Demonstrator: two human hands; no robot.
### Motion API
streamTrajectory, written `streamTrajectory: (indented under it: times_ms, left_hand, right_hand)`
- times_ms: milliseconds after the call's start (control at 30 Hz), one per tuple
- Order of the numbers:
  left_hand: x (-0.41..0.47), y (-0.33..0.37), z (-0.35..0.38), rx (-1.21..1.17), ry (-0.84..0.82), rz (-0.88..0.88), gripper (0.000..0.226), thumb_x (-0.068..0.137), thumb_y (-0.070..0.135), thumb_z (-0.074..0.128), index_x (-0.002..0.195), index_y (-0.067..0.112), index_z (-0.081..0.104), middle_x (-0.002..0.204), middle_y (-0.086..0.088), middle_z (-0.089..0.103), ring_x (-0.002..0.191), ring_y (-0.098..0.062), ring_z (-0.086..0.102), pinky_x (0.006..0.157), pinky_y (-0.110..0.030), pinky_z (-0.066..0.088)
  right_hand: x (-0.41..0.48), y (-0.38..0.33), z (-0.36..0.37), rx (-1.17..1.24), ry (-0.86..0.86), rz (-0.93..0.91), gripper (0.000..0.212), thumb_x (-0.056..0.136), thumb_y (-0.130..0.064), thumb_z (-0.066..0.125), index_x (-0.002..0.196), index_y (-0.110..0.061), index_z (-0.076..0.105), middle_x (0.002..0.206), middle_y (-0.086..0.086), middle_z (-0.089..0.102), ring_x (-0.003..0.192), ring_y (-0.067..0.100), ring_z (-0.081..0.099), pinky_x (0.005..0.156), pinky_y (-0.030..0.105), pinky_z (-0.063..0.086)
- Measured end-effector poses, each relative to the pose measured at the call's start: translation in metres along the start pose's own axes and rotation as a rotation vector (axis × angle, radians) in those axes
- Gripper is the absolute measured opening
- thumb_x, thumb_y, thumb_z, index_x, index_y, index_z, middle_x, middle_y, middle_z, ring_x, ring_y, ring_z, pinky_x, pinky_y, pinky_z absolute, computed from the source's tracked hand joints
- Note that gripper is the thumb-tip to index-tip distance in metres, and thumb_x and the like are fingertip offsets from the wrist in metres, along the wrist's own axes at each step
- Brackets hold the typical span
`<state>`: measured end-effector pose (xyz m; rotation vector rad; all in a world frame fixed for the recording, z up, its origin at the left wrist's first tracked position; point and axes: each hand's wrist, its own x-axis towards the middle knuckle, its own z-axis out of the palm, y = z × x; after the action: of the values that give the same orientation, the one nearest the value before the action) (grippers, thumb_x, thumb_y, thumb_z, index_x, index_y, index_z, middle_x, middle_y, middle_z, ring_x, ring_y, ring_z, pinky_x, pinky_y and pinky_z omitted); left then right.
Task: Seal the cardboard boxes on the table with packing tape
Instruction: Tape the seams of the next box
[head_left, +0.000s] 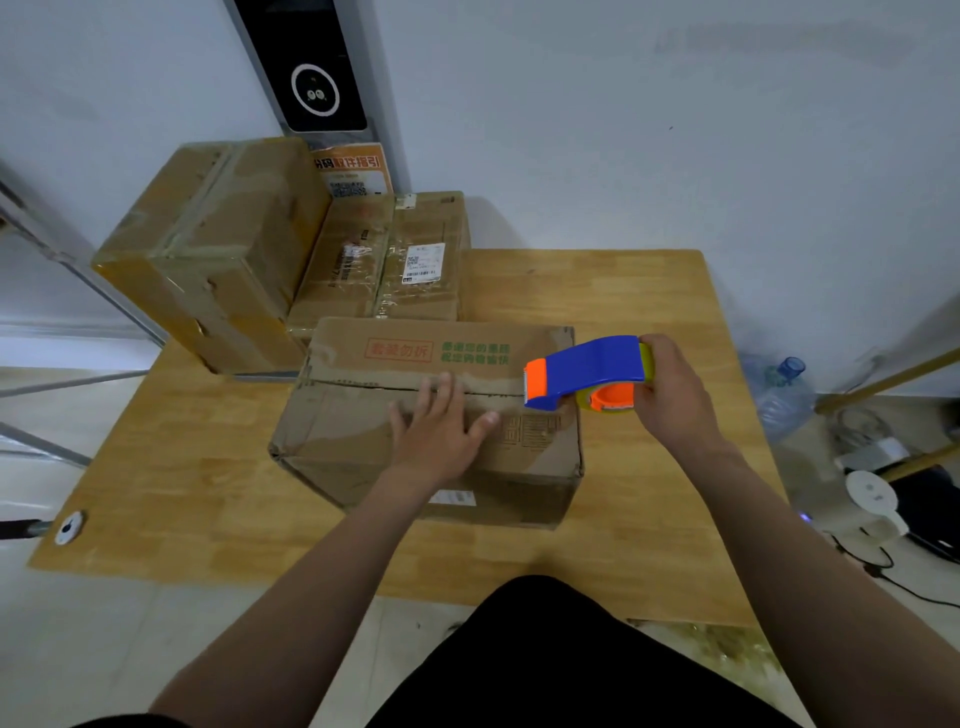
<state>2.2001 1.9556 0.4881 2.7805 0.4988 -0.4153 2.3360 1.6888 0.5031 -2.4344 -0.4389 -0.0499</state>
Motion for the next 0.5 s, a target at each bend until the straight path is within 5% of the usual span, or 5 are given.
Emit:
streamTrajectory:
  times_ms: [200, 500]
  left_hand:
    - [0.006, 0.044, 0.003, 0.02, -0.07, 0.158, 0.078, 0.103, 0.068, 0.015, 0.165, 0.023, 0.004, 0.171, 0.007, -0.01, 0.157, -0.02, -0.014, 0.125, -0.059, -0.006]
    - [0.008, 0.015, 0.001, -0.005, -0.058, 0.01, 0.084, 0.101, 0.069, 0.012, 0.164, 0.016, -0.005, 0.17, 0.001, -0.018, 0.157, -0.019, -0.017, 0.126, -0.052, -0.008]
  right_hand:
    - [0.001, 0.0, -0.002, -0.02, -0.006, 0.044, 0.045, 0.085, -0.005, 0.061, 0.124, -0.022, 0.048, 0.12, 0.001, 0.059, 0.101, 0.029, 0.059, 0.07, 0.035, 0.041]
    - [0.0, -0.003, 0.002, -0.001, 0.009, 0.049, 0.042, 0.088, -0.007, 0.063, 0.125, -0.021, 0.05, 0.121, 0.001, 0.059, 0.1, 0.026, 0.059, 0.07, 0.033, 0.041]
